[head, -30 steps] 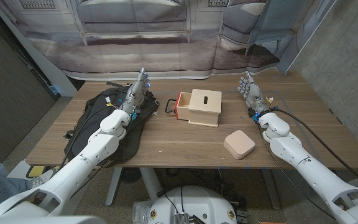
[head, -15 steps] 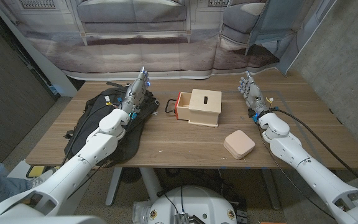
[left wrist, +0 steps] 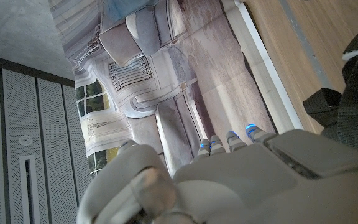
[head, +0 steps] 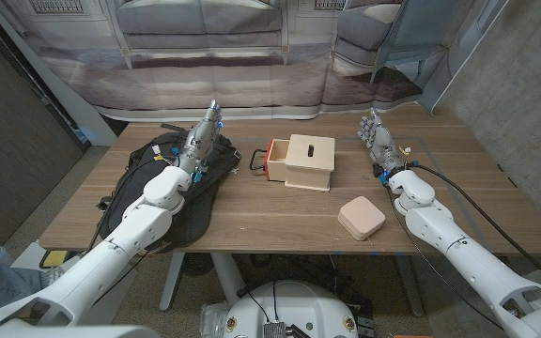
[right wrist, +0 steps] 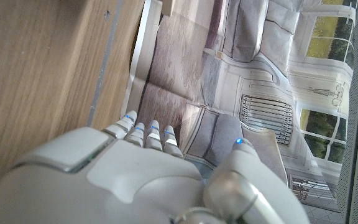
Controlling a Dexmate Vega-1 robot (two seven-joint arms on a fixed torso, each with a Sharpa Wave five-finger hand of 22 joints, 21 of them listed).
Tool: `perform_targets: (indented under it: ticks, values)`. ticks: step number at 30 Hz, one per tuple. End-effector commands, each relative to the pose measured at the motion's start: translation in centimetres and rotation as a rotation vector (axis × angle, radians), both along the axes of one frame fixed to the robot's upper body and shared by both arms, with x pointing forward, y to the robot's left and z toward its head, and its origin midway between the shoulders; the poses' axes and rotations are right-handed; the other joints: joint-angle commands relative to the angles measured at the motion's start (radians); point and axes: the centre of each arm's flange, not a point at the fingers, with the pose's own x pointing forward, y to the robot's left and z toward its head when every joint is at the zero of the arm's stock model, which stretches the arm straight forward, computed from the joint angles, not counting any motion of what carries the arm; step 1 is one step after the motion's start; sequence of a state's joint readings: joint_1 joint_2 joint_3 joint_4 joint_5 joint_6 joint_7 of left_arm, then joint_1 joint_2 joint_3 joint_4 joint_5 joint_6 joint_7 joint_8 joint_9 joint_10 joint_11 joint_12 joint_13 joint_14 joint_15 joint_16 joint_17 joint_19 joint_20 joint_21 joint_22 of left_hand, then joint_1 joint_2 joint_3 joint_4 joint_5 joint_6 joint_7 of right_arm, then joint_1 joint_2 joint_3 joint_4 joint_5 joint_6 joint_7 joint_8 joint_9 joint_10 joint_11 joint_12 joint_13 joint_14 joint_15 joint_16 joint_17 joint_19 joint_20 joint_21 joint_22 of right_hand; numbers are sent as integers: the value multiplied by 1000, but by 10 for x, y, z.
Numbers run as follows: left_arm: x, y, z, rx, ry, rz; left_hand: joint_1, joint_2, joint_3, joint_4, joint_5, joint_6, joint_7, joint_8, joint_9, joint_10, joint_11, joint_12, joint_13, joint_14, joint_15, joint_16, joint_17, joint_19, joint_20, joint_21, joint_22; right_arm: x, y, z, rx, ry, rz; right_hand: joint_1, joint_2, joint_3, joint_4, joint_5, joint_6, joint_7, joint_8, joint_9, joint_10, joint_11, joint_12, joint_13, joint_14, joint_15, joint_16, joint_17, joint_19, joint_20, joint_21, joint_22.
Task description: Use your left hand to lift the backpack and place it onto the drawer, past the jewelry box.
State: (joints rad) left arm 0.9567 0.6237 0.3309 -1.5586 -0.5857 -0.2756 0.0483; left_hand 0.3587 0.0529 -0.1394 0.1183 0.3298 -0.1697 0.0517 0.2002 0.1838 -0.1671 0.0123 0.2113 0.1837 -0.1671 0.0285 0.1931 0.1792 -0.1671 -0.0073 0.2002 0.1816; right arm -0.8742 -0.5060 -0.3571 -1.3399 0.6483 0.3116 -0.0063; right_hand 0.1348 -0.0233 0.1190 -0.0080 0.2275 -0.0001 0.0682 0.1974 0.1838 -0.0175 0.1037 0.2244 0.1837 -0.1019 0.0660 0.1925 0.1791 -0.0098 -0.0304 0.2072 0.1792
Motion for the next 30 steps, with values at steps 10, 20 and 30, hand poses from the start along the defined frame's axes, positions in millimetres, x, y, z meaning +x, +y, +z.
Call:
perform_targets:
  ticks: [10, 20, 30]
  values:
    - [-21, 8, -3, 27, -51, 11, 19, 7, -5, -7, 9, -28, 0, 9, 3, -27, -6, 6, 2, -82, -3, 6, 3, -158, -5, 6, 2, -3, 10, 4, -4, -14, 5, 11, 2, 0, -5, -1, 9, 7, 3, 2, 11, 1, 2, 3, 12, 0, 4, 6, 10, -13, 3, 3]
    - [-33, 10, -11, 48, -64, 27, 23, 9, -6, -9, 10, -24, -1, 9, 3, -22, -5, 6, 2, -76, -5, 6, 2, -156, -4, 6, 2, -3, 11, 4, -10, -10, 2, 11, 2, -1, -6, -2, 9, 7, 3, 2, 12, 0, 1, 3, 14, 0, 4, 6, 11, -14, 3, 3]
    - [-39, 11, -17, 52, -41, 35, 27, 10, -7, -11, 10, -19, 0, 10, 3, -17, -3, 7, 2, -72, -5, 5, 2, -154, -3, 7, 2, -3, 11, 4, -8, -18, 0, 11, 3, -2, -6, -2, 9, 7, 2, 2, 14, 0, 1, 3, 15, 1, 3, 6, 11, -14, 2, 3]
